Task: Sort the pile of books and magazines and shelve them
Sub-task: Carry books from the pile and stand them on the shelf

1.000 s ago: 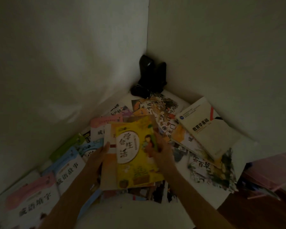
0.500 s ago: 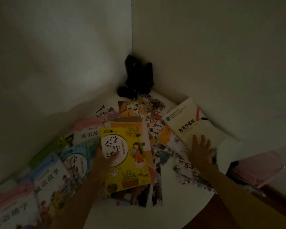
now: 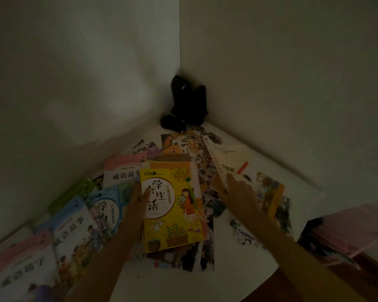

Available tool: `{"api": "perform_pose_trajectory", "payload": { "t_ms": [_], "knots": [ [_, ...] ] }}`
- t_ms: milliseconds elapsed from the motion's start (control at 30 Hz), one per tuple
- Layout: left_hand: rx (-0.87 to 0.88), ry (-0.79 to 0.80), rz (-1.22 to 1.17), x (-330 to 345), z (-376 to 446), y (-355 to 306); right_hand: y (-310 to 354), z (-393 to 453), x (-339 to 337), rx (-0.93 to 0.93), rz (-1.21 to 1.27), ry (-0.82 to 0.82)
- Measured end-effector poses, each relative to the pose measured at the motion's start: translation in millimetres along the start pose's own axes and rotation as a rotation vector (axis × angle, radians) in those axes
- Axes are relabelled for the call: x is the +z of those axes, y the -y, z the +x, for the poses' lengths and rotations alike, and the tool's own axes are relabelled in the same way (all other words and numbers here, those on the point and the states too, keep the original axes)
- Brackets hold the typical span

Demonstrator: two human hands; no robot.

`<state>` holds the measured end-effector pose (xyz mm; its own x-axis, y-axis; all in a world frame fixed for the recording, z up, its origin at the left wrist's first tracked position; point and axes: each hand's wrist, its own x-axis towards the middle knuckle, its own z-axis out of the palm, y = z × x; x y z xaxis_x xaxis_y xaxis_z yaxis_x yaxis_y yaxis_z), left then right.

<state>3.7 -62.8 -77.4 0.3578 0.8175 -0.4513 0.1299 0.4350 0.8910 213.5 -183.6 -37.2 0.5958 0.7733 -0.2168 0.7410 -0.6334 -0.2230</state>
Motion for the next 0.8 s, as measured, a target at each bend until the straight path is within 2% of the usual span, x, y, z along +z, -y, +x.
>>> {"api": "perform_pose_trajectory", "payload": {
  "t_ms": [67,167,200,267,433,567,633,800],
  "knots": [
    [-0.107,0.086,-0.204,-4,-4,1,38,-23,-3,-0.059,0.068,0.011],
    [-0.153,0.204,-0.304,-7,-8,-1,86,-50,9,-0.111,0.088,0.104],
    [-0.165,0.215,-0.317,-8,-6,0,99,-57,16,-0.109,0.059,0.094],
    [-0.160,0.254,-0.351,-10,-8,0,118,-66,35,-0.089,-0.028,-0.042],
    [-0.145,0.192,-0.230,-4,-14,-9,129,-85,89,-0.102,-0.101,0.043],
    [-0.090,0.087,-0.197,-5,-4,-1,123,-108,94,-0.153,-0.119,0.070],
    [-0.056,0.111,-0.156,-5,-4,1,130,-113,93,-0.200,-0.113,0.065],
    [-0.032,0.090,-0.042,-18,1,9,125,-91,72,-0.376,0.119,-0.007]
  ]
}}
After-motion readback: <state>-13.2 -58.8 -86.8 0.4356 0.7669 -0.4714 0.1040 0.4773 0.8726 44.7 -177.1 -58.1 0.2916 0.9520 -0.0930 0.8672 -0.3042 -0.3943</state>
